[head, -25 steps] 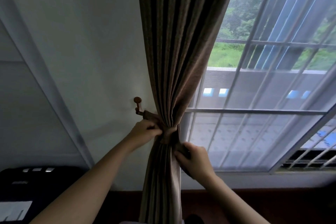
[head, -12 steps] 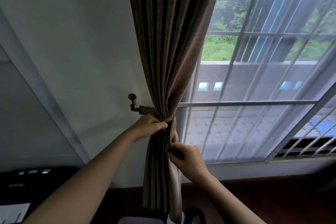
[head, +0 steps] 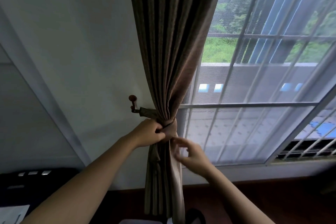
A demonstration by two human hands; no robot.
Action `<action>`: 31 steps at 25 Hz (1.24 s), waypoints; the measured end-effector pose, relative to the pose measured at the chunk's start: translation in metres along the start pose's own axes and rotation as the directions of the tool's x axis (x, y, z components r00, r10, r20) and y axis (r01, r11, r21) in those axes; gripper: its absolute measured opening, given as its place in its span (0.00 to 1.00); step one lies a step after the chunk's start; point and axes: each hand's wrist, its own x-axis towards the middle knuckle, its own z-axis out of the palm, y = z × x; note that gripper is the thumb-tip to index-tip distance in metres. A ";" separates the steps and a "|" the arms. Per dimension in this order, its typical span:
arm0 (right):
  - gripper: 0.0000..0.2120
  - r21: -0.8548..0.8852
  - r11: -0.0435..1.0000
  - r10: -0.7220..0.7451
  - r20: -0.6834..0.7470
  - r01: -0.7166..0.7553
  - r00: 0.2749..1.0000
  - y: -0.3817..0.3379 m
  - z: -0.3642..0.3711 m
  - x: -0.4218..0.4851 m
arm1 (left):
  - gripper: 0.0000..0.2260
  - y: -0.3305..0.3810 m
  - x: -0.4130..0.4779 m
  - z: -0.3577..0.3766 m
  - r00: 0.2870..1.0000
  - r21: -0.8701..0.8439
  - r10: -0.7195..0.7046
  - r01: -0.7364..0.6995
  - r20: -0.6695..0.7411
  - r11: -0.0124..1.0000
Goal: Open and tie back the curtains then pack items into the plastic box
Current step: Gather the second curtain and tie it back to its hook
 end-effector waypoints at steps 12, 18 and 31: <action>0.36 0.004 0.998 0.063 -0.092 -0.063 0.994 -0.033 -0.026 0.084 | 0.13 -0.011 0.003 -0.021 0.978 0.067 0.093 -0.107 0.186 0.992; 0.29 -0.109 0.984 0.104 -0.267 -0.138 0.958 -0.045 -0.018 0.090 | 0.10 -0.026 -0.005 -0.013 0.999 0.065 0.018 -0.020 0.027 0.998; 0.30 0.056 0.988 0.156 -0.272 -0.146 0.950 -0.050 0.002 0.109 | 0.10 -0.073 0.005 -0.015 0.723 -0.945 -0.637 -0.066 -0.266 0.320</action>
